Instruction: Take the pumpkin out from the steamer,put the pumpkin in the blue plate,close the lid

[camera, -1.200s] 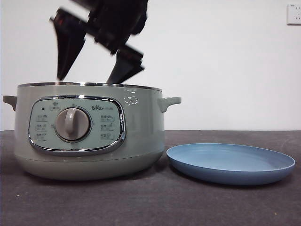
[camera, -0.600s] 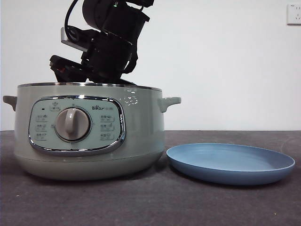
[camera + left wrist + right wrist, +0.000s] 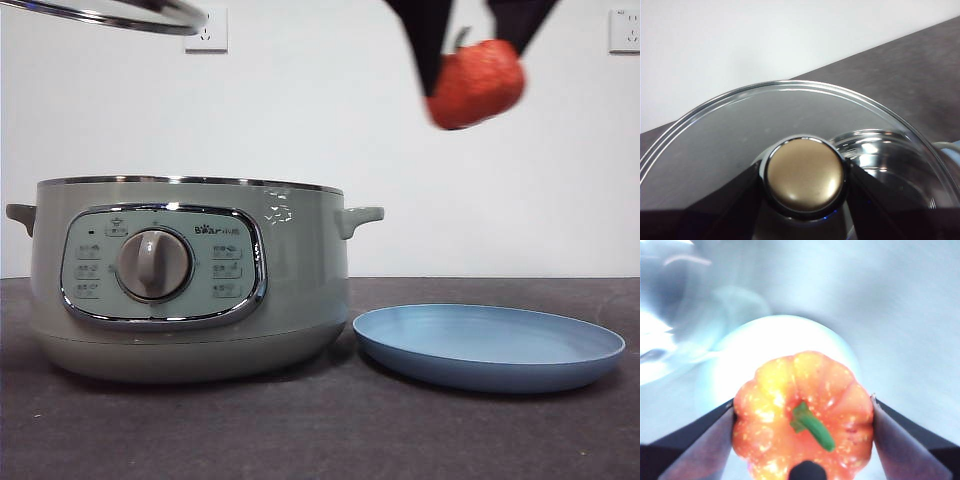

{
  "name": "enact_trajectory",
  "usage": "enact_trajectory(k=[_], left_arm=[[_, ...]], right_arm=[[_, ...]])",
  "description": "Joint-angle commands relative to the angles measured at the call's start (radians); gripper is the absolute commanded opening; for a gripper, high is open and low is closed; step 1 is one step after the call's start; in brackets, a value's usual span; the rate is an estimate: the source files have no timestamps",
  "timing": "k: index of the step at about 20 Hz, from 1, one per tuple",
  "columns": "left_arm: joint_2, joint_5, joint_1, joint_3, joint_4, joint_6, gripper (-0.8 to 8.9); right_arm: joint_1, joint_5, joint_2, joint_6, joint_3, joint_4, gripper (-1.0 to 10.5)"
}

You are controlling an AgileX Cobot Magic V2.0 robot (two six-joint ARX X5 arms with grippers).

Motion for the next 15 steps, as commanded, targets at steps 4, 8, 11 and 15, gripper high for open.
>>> enact_trajectory(k=[4, 8, 11, 15], left_arm=[[-0.003, 0.018, 0.000, 0.011, 0.062, 0.001, -0.09], [-0.001, 0.019, 0.000, 0.011, 0.063, 0.001, -0.09], [0.005, 0.020, 0.000, 0.011, 0.065, 0.001, -0.09], [0.009, 0.021, 0.000, 0.011, 0.065, 0.001, -0.09]], right_arm=[[-0.068, 0.146, -0.152, 0.142, -0.291, 0.122, 0.0], [-0.066, 0.080, -0.293, 0.137, -0.618, 0.431, 0.0], [-0.071, -0.119, -0.301, 0.112, -0.761, 0.586, 0.0], [-0.076, -0.180, -0.226, 0.095, -0.833, 0.705, 0.0]])
